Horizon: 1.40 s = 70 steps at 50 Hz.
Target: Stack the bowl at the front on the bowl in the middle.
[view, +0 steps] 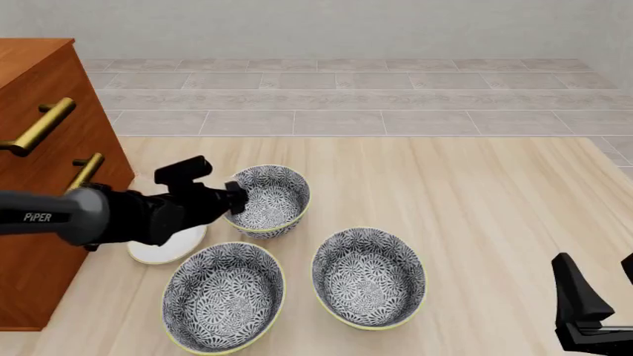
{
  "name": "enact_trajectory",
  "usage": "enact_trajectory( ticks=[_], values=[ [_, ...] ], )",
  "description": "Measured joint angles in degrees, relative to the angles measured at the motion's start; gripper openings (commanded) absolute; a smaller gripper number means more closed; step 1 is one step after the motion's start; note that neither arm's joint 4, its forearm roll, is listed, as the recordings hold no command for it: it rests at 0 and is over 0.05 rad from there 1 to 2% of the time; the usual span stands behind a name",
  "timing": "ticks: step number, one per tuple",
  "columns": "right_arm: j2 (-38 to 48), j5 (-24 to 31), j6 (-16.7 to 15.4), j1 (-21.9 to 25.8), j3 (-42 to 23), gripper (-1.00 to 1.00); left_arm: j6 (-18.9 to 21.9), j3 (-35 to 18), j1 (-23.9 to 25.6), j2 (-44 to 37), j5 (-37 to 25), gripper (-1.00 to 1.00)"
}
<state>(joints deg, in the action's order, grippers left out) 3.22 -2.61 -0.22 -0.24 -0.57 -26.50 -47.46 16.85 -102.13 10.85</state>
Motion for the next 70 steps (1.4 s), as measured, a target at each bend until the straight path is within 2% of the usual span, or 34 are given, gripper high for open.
enact_trajectory(
  ticks=[35,36,70],
  values=[
    [0.0,0.0,0.0,0.0,0.0,1.0,-1.74,-1.72,0.97,-5.55,1.6,1.0],
    [0.0,0.0,0.0,0.0,0.0,1.0,-1.8,-1.73,1.0,-5.62,1.61,-1.0],
    [0.0,0.0,0.0,0.0,0.0,1.0,-1.34,-1.74,-0.53,-1.28,-0.26,-1.0]
  ],
)
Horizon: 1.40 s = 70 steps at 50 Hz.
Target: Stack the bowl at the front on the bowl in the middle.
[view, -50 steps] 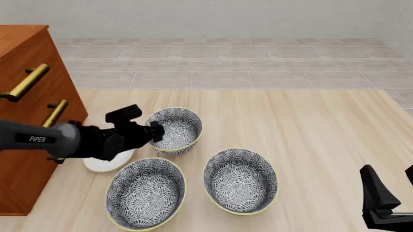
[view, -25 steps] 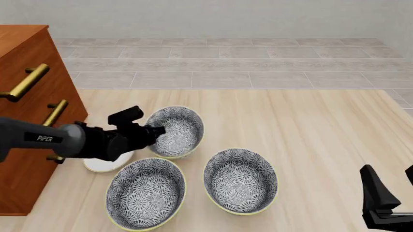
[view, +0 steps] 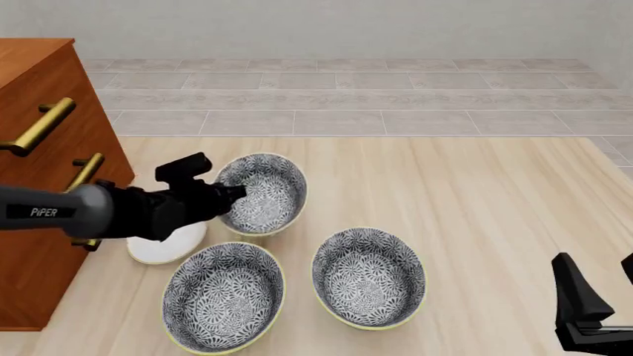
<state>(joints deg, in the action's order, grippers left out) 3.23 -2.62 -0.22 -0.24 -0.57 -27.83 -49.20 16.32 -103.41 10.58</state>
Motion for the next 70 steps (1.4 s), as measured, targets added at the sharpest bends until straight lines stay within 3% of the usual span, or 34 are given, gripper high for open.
enact_trajectory(
  ticks=[28,70],
  values=[
    [0.0,0.0,0.0,0.0,0.0,1.0,-1.69,0.03,3.45,9.94,-3.31,-1.0],
    [0.0,0.0,0.0,0.0,0.0,1.0,-1.6,-0.43,14.52,17.02,-6.87,-1.0]
  ],
)
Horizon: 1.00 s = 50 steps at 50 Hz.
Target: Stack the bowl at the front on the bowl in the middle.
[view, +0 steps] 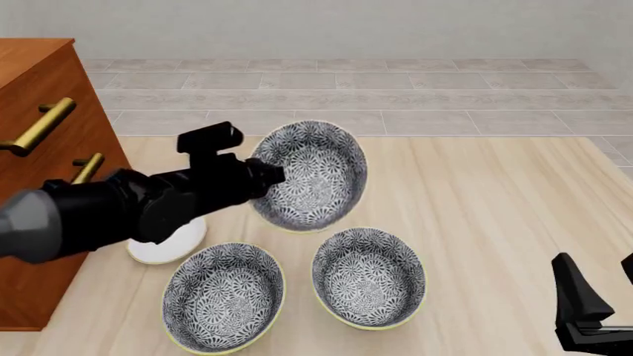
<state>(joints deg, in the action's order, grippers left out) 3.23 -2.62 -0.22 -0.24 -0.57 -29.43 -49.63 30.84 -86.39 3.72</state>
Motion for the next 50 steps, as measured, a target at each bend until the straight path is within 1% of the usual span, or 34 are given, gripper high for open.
enact_trajectory(
  ticks=[31,50],
  values=[
    [0.0,0.0,-0.01,0.0,0.0,1.0,0.61,1.3,8.16,3.05,-2.07,-1.0],
    [0.0,0.0,-0.01,0.0,0.0,1.0,1.34,1.15,13.01,1.33,-1.81,-1.0]
  ],
)
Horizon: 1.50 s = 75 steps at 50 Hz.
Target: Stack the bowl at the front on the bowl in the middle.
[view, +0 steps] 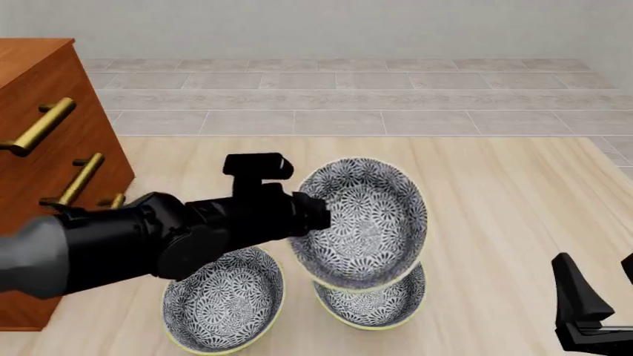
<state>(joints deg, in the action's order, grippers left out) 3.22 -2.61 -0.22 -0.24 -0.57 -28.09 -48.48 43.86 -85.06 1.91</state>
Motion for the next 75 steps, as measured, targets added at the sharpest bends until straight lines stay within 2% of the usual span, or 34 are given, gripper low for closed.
enact_trajectory(
  ticks=[29,75],
  values=[
    [0.01,-0.01,0.0,0.0,0.0,1.0,0.72,0.33,3.26,-4.18,1.27,-1.0],
    [0.0,0.0,0.0,0.0,0.0,1.0,0.44,-0.28,3.74,-10.03,3.71,-1.0]
  ],
)
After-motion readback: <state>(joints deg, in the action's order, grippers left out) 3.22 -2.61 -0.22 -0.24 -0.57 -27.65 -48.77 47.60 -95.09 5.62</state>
